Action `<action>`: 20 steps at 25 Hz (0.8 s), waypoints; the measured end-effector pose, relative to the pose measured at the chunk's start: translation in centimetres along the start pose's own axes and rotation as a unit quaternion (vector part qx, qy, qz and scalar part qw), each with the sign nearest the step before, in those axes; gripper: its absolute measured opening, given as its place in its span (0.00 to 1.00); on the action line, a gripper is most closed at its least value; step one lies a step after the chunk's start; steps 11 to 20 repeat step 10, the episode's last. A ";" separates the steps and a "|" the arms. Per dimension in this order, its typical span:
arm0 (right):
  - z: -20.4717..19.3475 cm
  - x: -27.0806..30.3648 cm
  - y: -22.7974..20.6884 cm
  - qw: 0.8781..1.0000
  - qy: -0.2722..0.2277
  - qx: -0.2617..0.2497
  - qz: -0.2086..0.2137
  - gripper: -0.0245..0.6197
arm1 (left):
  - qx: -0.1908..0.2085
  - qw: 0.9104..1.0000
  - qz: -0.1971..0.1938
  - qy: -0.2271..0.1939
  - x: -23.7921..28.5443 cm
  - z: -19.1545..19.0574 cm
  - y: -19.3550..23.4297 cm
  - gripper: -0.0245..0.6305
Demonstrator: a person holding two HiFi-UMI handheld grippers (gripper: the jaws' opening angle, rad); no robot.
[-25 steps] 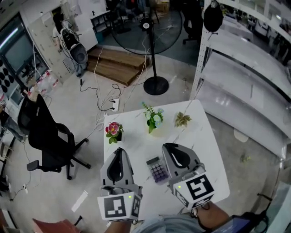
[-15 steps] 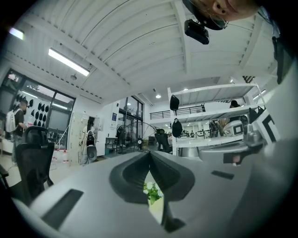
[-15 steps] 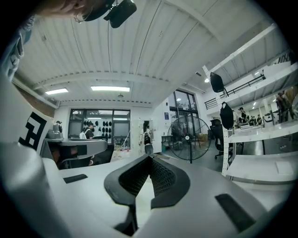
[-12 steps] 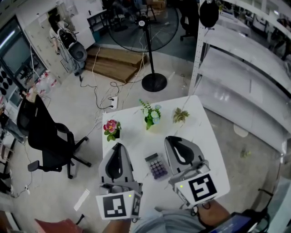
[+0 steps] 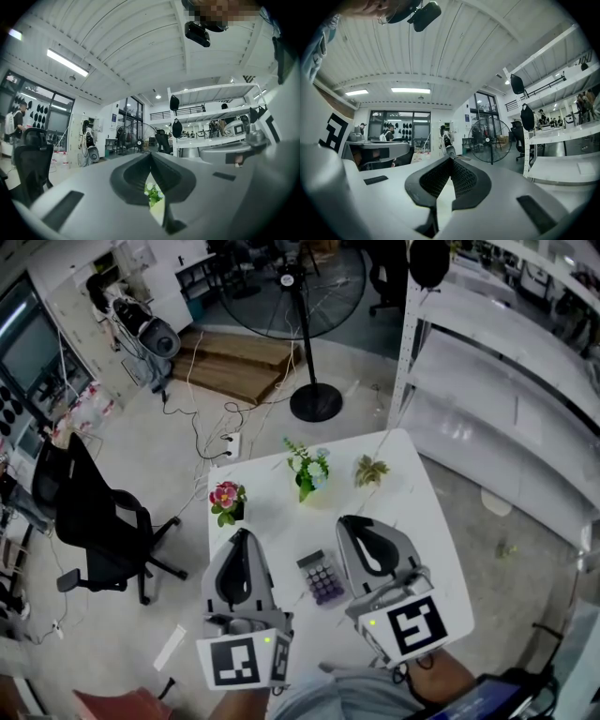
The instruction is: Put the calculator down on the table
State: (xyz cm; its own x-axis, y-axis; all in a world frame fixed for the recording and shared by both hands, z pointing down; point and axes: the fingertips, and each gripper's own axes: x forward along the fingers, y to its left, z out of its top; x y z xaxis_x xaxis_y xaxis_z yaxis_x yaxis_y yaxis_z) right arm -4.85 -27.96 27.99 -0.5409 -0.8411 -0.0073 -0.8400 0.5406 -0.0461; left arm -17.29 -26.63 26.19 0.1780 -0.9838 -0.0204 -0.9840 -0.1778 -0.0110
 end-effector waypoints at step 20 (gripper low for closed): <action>-0.2 0.3 0.1 1.000 0.003 0.002 0.000 0.06 | -0.006 1.000 0.002 -0.010 0.4 0.0 0.2 0.05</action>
